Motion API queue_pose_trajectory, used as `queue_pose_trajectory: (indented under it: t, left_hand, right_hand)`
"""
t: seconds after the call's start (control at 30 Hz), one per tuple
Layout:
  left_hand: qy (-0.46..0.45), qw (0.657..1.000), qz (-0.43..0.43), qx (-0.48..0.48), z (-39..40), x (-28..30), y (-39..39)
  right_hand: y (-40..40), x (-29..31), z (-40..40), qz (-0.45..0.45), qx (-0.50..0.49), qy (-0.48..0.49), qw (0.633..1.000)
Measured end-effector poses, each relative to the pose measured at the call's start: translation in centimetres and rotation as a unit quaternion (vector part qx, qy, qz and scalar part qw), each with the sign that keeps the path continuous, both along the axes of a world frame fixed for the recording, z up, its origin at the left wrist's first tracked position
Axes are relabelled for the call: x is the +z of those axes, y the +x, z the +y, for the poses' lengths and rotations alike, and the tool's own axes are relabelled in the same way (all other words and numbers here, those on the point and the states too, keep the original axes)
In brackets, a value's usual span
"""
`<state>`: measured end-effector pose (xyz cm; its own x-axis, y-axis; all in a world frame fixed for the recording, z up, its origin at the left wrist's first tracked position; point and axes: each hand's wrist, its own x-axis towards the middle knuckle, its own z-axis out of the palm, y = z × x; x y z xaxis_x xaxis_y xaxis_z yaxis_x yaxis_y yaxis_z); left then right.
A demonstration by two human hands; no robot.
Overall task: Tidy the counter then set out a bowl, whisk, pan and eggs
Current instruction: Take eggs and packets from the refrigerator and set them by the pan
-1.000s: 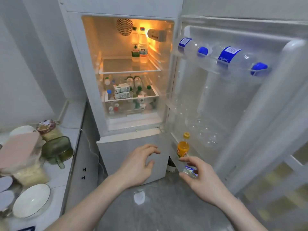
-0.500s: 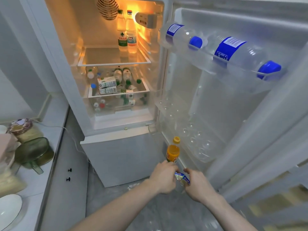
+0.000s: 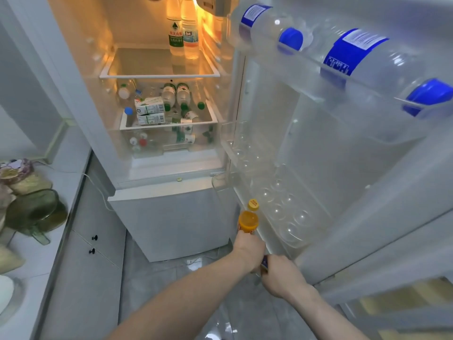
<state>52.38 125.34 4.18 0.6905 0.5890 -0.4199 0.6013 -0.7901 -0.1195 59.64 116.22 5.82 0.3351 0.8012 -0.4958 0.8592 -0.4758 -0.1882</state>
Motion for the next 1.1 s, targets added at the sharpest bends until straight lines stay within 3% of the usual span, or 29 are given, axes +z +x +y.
queue_pose_trajectory:
  t: [0.47, 0.8, 0.93, 1.1]
  left_hand:
    - [-0.026, 0.998, 0.034, 0.048, 1.6, -3.0, 1.8]
    - [-0.002, 0.999, 0.051, 0.015, 2.0, -2.1, 2.2]
    - [-0.012, 1.0, -0.007, 0.018, 1.7, 0.1, 0.9]
    - [-0.039, 0.984, -0.16, 0.065, -0.1, 3.0, -2.9]
  right_hand:
    - [-0.7, -0.1, 1.6, 0.026, 0.046, -0.07, 0.996]
    - [-0.3, 0.2, 1.8, 0.032, 0.062, -0.088, 0.994]
    - [-0.2, 0.3, 2.0, 0.035, 0.057, -0.114, 0.991]
    - [-0.3, -0.2, 2.9, 0.034, 0.033, -0.158, 0.986]
